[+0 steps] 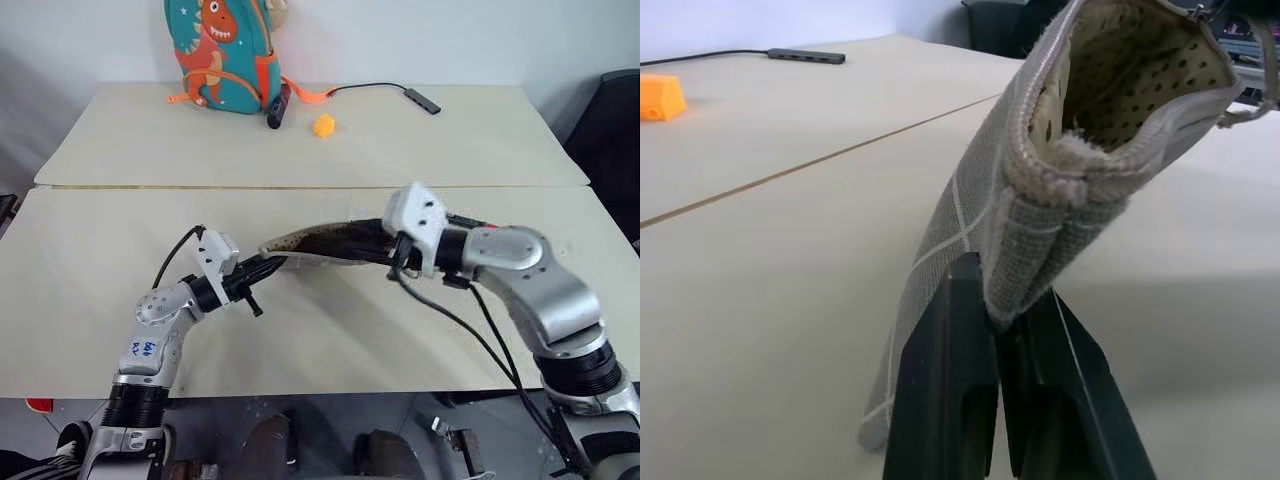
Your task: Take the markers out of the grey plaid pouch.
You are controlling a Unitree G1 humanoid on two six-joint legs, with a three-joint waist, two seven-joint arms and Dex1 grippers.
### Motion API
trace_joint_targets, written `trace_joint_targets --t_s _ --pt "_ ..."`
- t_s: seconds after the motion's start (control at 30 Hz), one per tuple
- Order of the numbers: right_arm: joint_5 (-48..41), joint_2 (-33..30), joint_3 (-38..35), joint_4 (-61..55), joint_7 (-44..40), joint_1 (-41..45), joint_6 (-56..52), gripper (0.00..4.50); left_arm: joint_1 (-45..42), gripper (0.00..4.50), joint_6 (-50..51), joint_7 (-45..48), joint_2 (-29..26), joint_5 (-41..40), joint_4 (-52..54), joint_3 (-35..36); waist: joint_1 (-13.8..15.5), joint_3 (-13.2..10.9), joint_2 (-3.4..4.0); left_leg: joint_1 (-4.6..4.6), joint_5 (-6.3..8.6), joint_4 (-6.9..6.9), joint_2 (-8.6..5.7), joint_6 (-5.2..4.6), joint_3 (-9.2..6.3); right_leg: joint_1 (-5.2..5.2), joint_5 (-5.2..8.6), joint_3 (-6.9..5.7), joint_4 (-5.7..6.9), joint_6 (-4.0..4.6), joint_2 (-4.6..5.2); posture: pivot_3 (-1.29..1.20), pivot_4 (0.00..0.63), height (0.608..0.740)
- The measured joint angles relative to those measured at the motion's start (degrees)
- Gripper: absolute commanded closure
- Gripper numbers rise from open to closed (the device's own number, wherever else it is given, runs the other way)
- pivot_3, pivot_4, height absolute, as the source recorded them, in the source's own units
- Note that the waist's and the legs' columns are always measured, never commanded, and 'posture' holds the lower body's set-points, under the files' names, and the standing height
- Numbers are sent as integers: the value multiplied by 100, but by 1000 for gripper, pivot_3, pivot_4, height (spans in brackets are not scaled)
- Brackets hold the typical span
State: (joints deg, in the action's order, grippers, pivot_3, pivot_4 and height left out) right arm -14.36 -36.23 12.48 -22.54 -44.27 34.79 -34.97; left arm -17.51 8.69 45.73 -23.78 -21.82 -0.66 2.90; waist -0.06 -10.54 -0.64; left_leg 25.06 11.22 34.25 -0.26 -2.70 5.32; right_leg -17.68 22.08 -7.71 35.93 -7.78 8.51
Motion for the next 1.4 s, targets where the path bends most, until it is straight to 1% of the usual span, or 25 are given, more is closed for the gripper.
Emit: trace_joint_targets --t_s 0.1,0.2,0.27,0.33,0.4,0.5,0.57,0.7,0.87,1.03,1.27,1.3,1.37,1.4 --pt "405 -185 109 225 -19 -6 349 3380 0 4500 14 -55 51 0 18 -22 4 0 0 0 0 0 0 0 0 0 0 0 -1 0 0 0 150 740" --pt "483 -230 125 240 -156 -26 541 3380 -4 4500 54 -112 90 0 36 -65 -1 0 0 0 0 0 1 0 0 0 0 0 0 0 -1 0 150 740" --pt "755 -373 334 256 -256 -24 804 3380 -13 4500 87 -115 119 -2 62 -111 -3 0 0 -1 -1 0 1 0 1 1 0 0 0 0 -2 0 150 740" --pt "1175 -379 641 370 -269 -19 1086 3380 -30 4500 162 -115 121 -3 68 -144 -6 0 0 -1 -1 0 1 0 1 1 0 0 -2 0 -1 0 150 740" --pt "1525 -262 922 553 -224 49 1116 3380 -69 4500 316 -87 117 -31 70 -180 -13 0 0 -2 -1 1 2 2 1 0 0 -1 -1 0 -2 0 150 740" --pt "2306 -155 1530 967 -173 334 1229 3380 -270 4500 628 -5 147 -105 94 -308 -16 0 0 -2 -3 0 1 4 2 -4 0 0 1 0 -3 0 150 740" --pt "2548 -101 1632 1127 -169 419 1260 3380 -274 4500 802 9 158 -170 148 -311 -8 0 0 0 -3 0 1 4 -1 -1 0 2 2 0 -3 0 150 740" --pt "3013 415 1680 1780 -55 1005 1000 3380 -391 4500 1354 160 284 -369 214 -524 -16 0 0 0 -7 0 2 6 0 -1 0 0 6 0 -8 0 150 740" --pt "3315 556 1858 1870 -206 1097 967 3380 -550 4500 1650 177 404 -495 199 -512 -10 0 0 4 -7 0 2 6 -2 0 0 3 4 0 -8 0 150 740" --pt "3328 541 1691 1884 -275 1098 1126 3380 -692 4500 1636 148 461 -491 188 -490 -14 0 0 1 -8 1 1 5 0 3 0 1 4 0 -8 0 150 740" --pt "3567 634 1757 2046 -327 1027 1355 3380 -664 4500 1682 159 535 -511 191 -476 -17 0 0 0 -8 0 2 6 0 2 0 3 5 0 -9 0 150 740" --pt "3556 694 1719 2046 -332 1024 1297 3001 -663 4500 1682 159 533 -511 191 -451 -16 0 0 0 -8 0 2 6 0 2 0 3 5 0 -9 0 150 740" --pt "3505 767 1613 2047 -349 1014 1211 2529 -650 4500 1680 160 520 -511 204 -410 -16 0 0 0 -8 0 2 6 0 2 0 2 5 0 -9 0 150 740" --pt "3499 766 1581 2050 -346 1013 1231 2148 -623 4500 1678 160 503 -510 206 -393 -17 0 0 0 -8 0 2 6 0 2 0 2 5 0 -9 0 150 740"
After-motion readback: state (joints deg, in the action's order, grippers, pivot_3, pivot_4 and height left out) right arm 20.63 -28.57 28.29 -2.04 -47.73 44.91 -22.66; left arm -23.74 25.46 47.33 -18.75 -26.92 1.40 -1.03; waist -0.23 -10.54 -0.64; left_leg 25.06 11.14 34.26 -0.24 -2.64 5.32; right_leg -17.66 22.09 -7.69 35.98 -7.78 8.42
